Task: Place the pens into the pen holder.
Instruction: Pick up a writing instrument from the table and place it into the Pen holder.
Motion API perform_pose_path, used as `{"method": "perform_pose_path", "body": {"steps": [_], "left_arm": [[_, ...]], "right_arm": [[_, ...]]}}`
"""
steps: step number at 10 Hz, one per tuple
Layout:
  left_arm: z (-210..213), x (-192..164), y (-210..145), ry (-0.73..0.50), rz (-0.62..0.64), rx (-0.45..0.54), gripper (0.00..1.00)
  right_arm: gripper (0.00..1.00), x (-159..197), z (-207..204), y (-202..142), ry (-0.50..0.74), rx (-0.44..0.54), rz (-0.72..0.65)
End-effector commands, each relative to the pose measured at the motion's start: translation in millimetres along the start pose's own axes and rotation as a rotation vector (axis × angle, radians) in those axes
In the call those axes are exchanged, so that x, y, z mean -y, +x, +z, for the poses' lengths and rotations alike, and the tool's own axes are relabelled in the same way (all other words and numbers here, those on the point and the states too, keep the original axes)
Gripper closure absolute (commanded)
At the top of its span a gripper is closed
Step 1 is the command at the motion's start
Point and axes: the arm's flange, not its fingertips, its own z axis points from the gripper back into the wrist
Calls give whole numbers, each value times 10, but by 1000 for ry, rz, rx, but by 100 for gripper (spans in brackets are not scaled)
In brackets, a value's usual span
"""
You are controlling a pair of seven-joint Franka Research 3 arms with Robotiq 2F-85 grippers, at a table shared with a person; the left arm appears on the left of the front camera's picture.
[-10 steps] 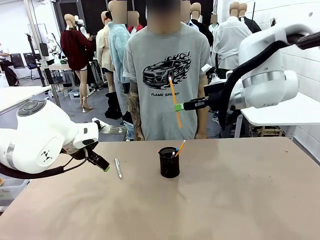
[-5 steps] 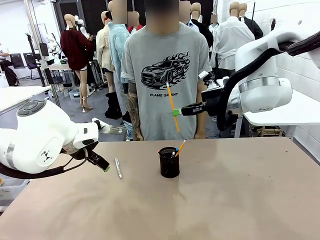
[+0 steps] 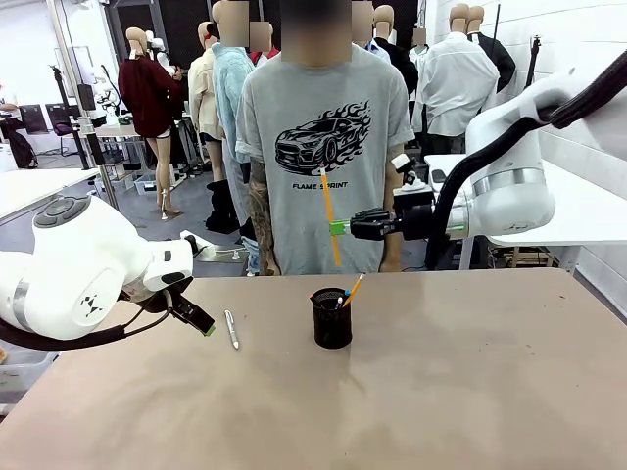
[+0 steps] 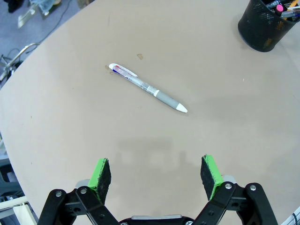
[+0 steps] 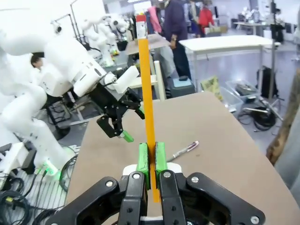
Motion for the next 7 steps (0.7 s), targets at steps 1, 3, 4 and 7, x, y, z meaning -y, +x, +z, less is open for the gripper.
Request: {"method": "perform_pose_path", "body": {"steps": [1, 3, 4, 7], "left_arm": [[6, -18, -8, 0, 5, 1, 0], [6, -18, -8, 0, 5, 1, 0], [6, -18, -8, 0, 5, 1, 0], [6, -18, -8, 0, 5, 1, 0]], "right_arm": [[100, 230, -50, -79, 79, 23, 7], [100, 389, -112, -197, 156, 24, 2], [100, 446, -149, -260, 189, 24, 3], [100, 572, -218, -433, 223, 20, -26]]}}
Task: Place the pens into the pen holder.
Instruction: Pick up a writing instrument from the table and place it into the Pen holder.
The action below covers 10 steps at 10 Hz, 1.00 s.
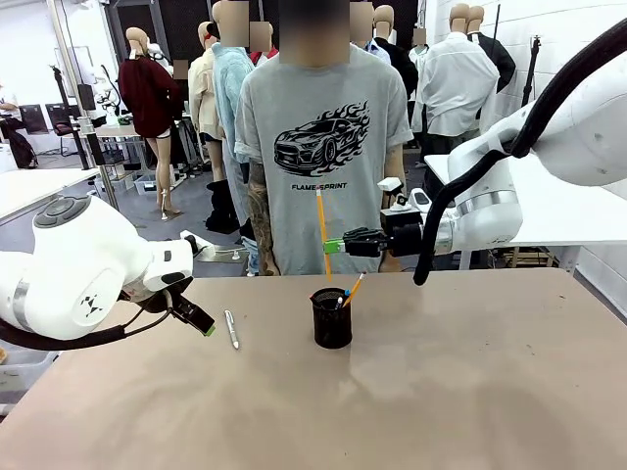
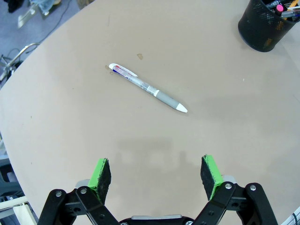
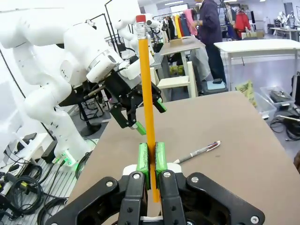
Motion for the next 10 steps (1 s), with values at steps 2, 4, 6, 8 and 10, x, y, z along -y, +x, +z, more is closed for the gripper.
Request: {"method": "perform_pose_path", "body": {"steps": [2, 4, 6, 8, 10], "left_arm": [[7, -18, -8, 0, 5, 1, 0], [7, -18, -8, 0, 5, 1, 0], [7, -18, -8, 0, 5, 1, 0], [7, -18, -8, 0, 5, 1, 0], [7, -18, -8, 0, 5, 1, 0]], "right_arm": [[100, 174, 10, -125, 34, -27, 12], [100, 220, -14, -226, 59, -46, 12], [100, 259, -24, -293, 43, -60, 18], [100, 301, -58, -351, 47, -47, 29], [100, 335, -97, -413, 60, -64, 44]]}}
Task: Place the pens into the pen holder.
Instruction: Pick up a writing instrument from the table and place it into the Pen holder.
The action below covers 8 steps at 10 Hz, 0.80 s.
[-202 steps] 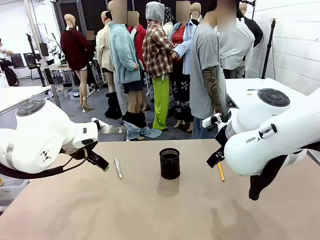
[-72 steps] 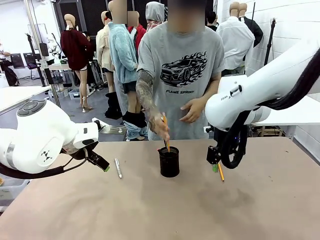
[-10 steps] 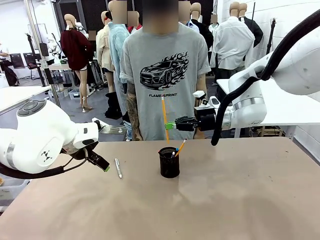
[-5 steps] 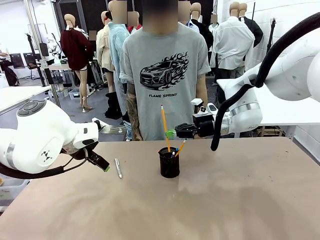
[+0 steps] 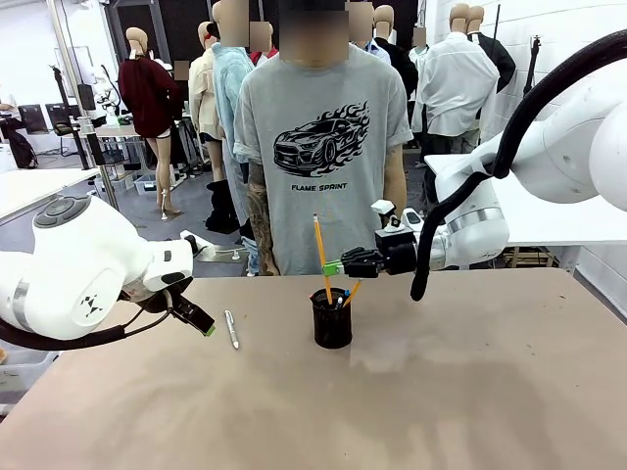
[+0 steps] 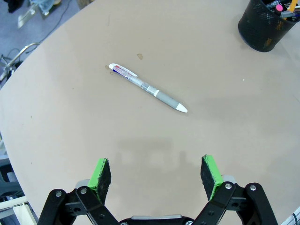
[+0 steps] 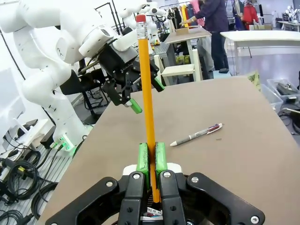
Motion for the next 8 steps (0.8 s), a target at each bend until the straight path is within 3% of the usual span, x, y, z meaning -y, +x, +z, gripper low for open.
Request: {"method": "perform_pose_path", "body": {"steps": [1, 8], "left_arm": [[7, -18, -8, 0, 5, 1, 0], [7, -18, -8, 0, 5, 1, 0]], "right_arm": [[100, 104, -27, -41, 16, -23, 36], [100, 130, -21, -155, 24, -72, 26]]}}
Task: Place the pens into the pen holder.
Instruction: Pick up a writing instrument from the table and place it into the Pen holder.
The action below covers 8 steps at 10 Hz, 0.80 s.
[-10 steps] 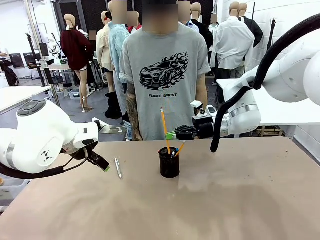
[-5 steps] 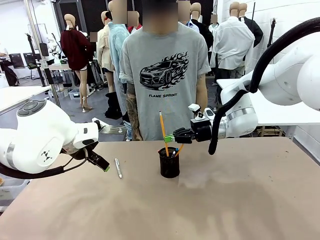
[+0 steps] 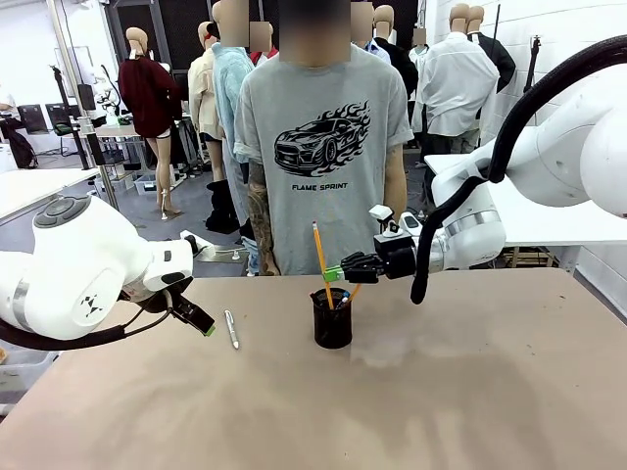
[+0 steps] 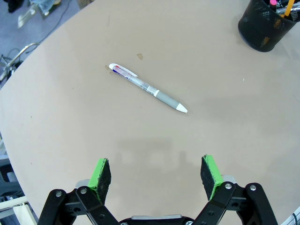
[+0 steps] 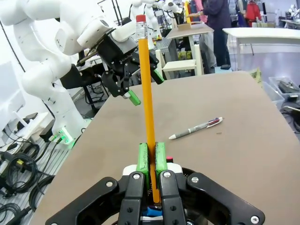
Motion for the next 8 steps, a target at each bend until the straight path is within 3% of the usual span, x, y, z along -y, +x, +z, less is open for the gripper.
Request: {"method": "perform_pose_path", "body": {"steps": [1, 6, 8], "left_arm": [[7, -18, -8, 0, 5, 1, 0], [7, -18, -8, 0, 5, 1, 0], [7, -18, -8, 0, 5, 1, 0]], "right_arm": [[100, 61, -33, -80, 19, -50, 17], [100, 37, -57, -69, 38, -64, 34], [82, 33, -56, -68, 38, -69, 38]]}}
